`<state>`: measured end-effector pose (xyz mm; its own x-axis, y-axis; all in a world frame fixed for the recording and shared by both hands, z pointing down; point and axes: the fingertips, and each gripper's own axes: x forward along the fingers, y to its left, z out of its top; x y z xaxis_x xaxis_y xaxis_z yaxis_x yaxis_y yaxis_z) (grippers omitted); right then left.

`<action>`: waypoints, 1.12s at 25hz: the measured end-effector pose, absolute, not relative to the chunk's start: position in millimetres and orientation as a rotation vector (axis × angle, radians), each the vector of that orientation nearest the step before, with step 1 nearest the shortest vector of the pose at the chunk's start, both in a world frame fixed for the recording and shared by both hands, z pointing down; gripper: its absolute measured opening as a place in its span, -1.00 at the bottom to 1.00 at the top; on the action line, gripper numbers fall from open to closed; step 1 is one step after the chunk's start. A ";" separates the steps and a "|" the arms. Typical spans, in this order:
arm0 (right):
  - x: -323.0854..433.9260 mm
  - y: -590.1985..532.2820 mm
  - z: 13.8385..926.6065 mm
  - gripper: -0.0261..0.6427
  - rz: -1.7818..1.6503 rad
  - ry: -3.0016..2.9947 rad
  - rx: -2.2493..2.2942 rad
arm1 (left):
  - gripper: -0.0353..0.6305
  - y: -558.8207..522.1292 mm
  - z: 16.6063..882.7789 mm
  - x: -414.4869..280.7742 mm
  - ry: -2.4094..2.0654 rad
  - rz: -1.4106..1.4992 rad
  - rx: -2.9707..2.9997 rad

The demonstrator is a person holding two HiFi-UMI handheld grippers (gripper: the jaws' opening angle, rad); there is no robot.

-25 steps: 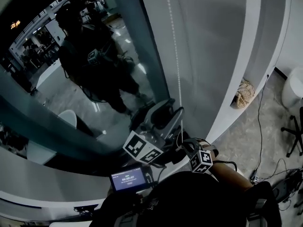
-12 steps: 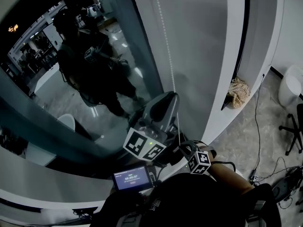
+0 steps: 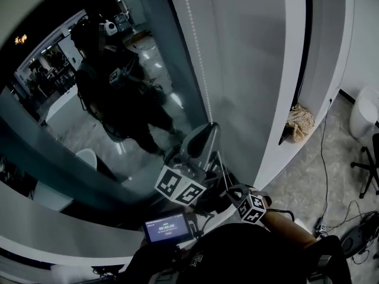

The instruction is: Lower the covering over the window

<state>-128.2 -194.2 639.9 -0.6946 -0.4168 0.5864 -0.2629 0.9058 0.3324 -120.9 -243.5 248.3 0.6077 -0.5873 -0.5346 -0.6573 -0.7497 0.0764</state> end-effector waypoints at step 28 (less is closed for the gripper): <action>-95.5 -251.0 1.6 -0.86 -0.239 -3.554 0.610 | -0.86 -178.5 624.2 -87.7 1.189 -0.123 -3.505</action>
<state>-95.5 -251.0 1.6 -0.8365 -0.2837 -0.4688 -0.3440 0.9378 0.0462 -87.7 -178.5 624.2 0.8077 -0.5433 0.2293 -0.5788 -0.6561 0.4844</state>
